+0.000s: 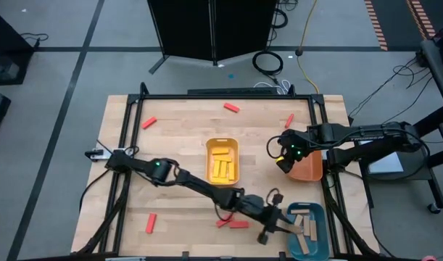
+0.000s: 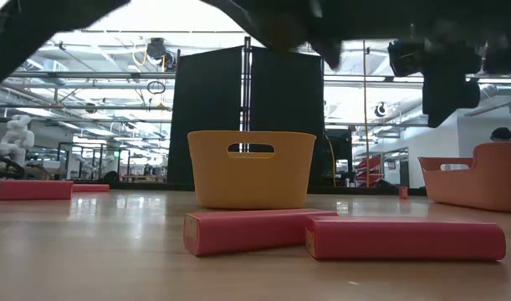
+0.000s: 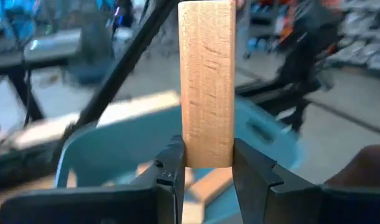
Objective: Sort blocks
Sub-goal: Put the brown wooden block into the blue bin
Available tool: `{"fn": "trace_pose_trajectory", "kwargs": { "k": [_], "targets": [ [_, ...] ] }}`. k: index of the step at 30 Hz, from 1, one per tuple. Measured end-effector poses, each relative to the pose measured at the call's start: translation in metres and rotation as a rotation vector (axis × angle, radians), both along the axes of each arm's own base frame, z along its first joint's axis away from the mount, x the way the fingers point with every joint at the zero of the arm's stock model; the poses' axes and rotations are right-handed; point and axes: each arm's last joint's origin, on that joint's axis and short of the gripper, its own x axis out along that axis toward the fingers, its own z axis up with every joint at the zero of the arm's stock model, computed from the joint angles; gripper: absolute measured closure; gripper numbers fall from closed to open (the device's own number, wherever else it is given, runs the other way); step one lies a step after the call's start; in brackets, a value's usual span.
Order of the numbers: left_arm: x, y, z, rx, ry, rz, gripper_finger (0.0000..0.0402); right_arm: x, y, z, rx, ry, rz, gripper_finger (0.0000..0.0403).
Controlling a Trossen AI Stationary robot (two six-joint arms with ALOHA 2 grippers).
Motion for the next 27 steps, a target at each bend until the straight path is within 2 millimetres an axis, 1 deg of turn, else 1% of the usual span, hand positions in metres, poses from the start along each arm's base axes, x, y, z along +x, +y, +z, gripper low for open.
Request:
{"fn": "trace_pose_trajectory", "kwargs": {
  "k": [3, 8, 11, 15, 27],
  "targets": [
    [0.011, -0.003, -0.013, -0.011, 0.069, 0.019, 0.0313, 0.001, -0.001, 0.001, -0.022, -0.013, -0.023, 0.0234],
    [0.016, -0.006, -0.025, -0.005, 0.121, 0.035, 0.0313, 0.004, -0.003, 0.002, -0.078, -0.043, -0.055, 0.0234],
    [0.016, -0.005, -0.026, 0.002, 0.122, 0.069, 0.0313, 0.004, -0.003, 0.002, -0.097, -0.045, -0.045, 0.0234],
    [0.018, -0.002, -0.023, -0.009, 0.092, 0.085, 0.0313, 0.004, -0.003, 0.002, -0.111, -0.045, -0.020, 0.0234],
    [0.019, -0.002, -0.020, -0.020, 0.069, 0.057, 0.0311, 0.004, -0.003, 0.002, -0.086, -0.045, -0.069, 0.0234]
  ]
}}
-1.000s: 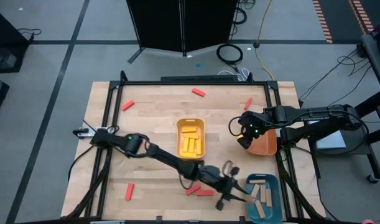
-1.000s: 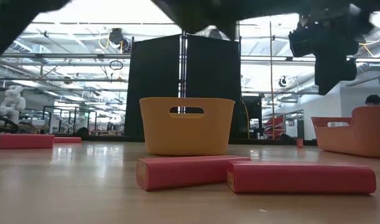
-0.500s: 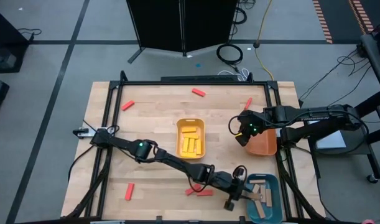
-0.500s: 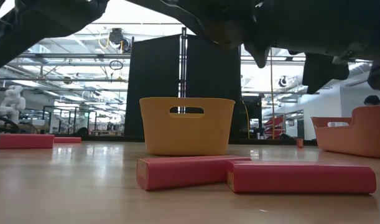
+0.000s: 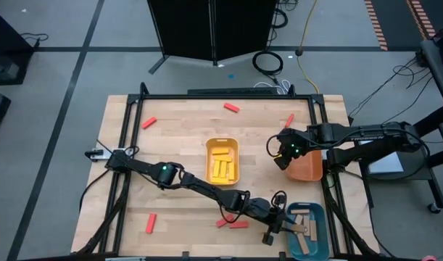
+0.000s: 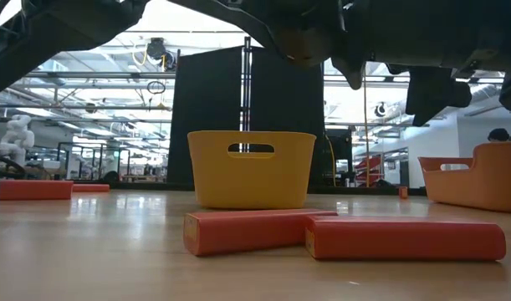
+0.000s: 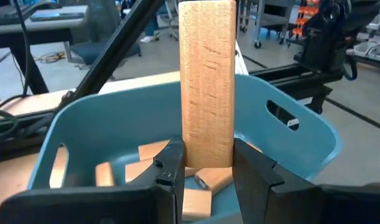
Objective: Sort blocks
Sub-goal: Put the brown wooden block into the blue bin
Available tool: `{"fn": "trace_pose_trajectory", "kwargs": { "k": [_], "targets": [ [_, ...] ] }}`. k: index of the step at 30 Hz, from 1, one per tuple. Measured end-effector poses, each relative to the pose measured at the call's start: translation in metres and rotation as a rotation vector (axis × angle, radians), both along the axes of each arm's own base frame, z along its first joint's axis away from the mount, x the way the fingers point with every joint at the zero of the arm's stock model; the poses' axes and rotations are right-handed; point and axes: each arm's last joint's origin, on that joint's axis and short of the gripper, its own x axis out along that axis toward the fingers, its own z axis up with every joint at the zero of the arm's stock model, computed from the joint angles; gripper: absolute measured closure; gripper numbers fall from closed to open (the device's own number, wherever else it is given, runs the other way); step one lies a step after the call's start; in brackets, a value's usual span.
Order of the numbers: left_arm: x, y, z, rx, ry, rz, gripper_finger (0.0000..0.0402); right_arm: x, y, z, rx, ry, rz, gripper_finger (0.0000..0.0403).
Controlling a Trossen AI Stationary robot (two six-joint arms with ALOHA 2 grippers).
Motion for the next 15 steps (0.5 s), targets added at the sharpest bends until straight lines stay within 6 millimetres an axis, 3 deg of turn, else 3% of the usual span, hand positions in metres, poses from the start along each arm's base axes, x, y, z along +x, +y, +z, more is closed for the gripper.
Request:
{"fn": "trace_pose_trajectory", "kwargs": {
  "k": [9, 15],
  "targets": [
    [-0.003, 0.001, -0.011, 0.059, 0.105, -0.014, 0.0268, 0.007, 0.000, 0.004, -0.064, -0.079, 0.103, 0.0234],
    [0.000, 0.015, -0.016, -0.011, 0.205, -0.056, 0.0262, 0.010, 0.000, 0.006, -0.108, -0.116, 0.167, 0.0234]
  ]
}}
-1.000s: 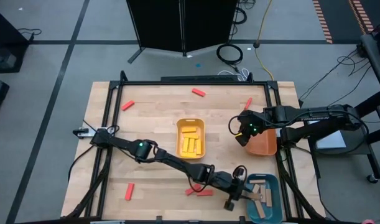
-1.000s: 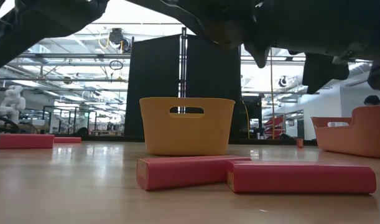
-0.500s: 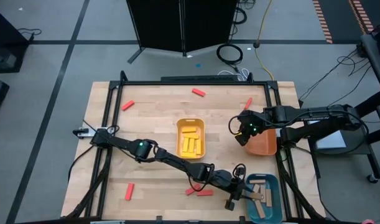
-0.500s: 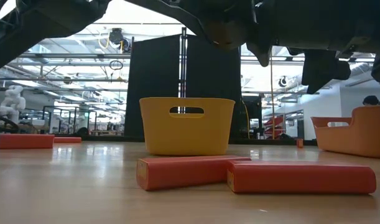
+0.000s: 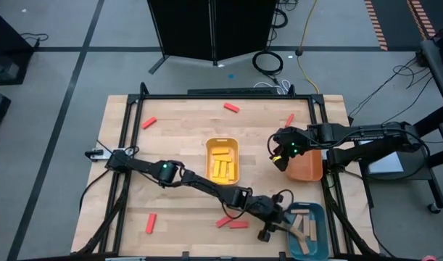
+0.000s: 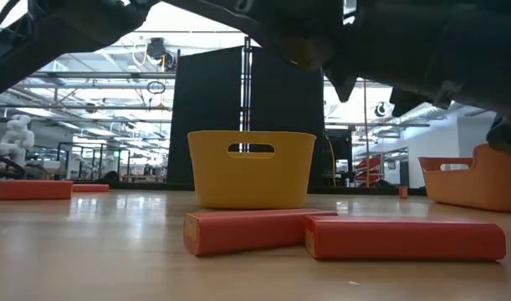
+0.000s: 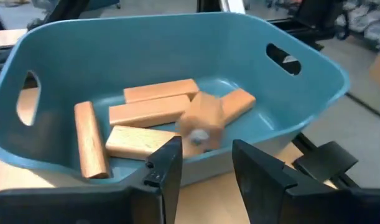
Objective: Sort blocks
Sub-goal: Put the brown wooden block into the blue bin, then put the orange wooden block into the orange bin
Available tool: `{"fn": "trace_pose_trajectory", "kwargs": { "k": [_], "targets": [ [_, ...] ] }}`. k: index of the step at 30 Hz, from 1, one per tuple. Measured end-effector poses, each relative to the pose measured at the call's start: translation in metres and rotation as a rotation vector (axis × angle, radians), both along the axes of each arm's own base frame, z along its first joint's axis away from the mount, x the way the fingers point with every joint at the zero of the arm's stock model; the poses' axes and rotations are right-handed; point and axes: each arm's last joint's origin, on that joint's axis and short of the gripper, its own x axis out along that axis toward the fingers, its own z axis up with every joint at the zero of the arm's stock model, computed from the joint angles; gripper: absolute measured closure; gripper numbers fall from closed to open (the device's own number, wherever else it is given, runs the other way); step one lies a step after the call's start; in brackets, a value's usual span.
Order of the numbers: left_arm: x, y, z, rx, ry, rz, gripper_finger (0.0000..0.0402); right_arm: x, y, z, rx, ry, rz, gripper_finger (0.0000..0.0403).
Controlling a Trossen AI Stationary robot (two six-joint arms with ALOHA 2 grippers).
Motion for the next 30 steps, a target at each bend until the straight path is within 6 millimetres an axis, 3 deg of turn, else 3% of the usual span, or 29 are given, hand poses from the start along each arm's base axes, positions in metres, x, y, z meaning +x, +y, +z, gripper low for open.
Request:
{"fn": "trace_pose_trajectory", "kwargs": {
  "k": [4, 8, 14, 18, 25, 30],
  "targets": [
    [0.002, 0.012, 0.006, 0.000, 0.020, 0.008, 0.0261, 0.000, 0.000, 0.000, -0.002, 0.001, 0.015, 0.0234],
    [-0.006, 0.020, 0.036, 0.103, 0.074, -0.029, 0.0261, 0.000, 0.002, 0.000, 0.042, 0.005, 0.049, 0.0234],
    [-0.039, 0.018, 0.092, 0.254, 0.246, 0.020, 0.0260, 0.000, 0.002, 0.000, 0.044, 0.001, 0.079, 0.0234],
    [-0.070, 0.015, 0.108, 0.317, 0.465, 0.016, 0.0260, 0.001, 0.002, 0.001, 0.005, -0.018, 0.119, 0.0234],
    [-0.129, 0.008, 0.104, 0.476, 0.958, 0.004, 0.0260, 0.006, -0.004, 0.005, -0.192, -0.062, 0.048, 0.0234],
    [-0.152, -0.014, 0.089, 0.607, 1.062, 0.044, 0.0260, 0.010, -0.006, 0.009, -0.307, -0.100, 0.034, 0.0234]
  ]
}}
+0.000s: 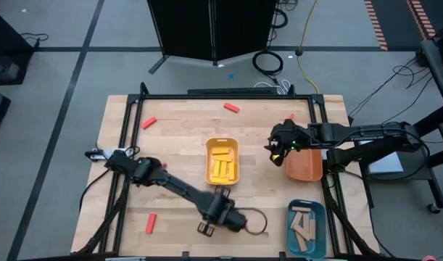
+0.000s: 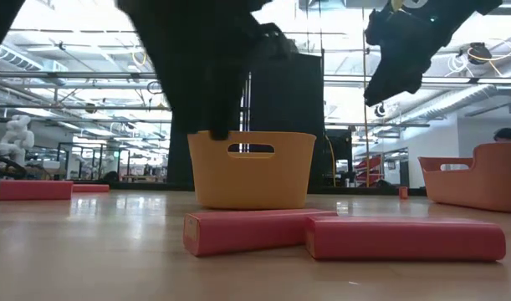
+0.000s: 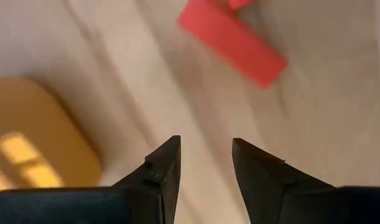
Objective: Sort blocks
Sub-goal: Put the orange wooden block into the orange bin
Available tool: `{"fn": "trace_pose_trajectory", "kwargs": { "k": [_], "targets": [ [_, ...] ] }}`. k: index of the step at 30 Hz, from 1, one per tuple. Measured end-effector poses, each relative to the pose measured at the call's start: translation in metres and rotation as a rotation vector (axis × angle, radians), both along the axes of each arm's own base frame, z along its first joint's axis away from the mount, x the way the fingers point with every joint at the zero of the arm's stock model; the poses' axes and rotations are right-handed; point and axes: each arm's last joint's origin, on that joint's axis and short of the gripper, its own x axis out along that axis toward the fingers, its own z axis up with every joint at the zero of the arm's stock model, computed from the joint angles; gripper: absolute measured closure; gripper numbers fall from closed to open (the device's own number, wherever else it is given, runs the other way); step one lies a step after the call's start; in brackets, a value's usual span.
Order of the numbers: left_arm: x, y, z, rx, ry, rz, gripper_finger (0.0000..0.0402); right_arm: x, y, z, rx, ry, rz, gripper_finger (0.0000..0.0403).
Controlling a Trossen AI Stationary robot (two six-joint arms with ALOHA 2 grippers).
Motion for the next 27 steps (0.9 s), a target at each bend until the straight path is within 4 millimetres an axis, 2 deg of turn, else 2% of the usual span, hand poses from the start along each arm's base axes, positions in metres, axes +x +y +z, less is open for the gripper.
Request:
{"fn": "trace_pose_trajectory", "kwargs": {
  "k": [5, 9, 16, 23, 27],
  "targets": [
    [0.004, -0.024, -0.001, -0.032, -0.166, 0.101, 0.0260, 0.002, 0.004, 0.002, -0.001, -0.026, 0.027, 0.0234],
    [0.007, -0.033, 0.000, -0.045, -0.251, 0.260, 0.0260, 0.002, 0.007, 0.002, 0.000, -0.026, 0.045, 0.0234],
    [0.011, -0.027, -0.001, -0.071, -0.272, 0.449, 0.0260, 0.002, 0.017, 0.002, 0.021, -0.029, 0.079, 0.0234],
    [0.009, -0.025, -0.029, -0.031, -0.235, 0.516, 0.0260, 0.001, 0.022, 0.001, 0.025, -0.009, 0.162, 0.0234],
    [0.009, -0.026, -0.033, -0.052, -0.238, 0.554, 0.0260, 0.000, 0.023, -0.001, 0.044, 0.013, 0.181, 0.0234]
  ]
}}
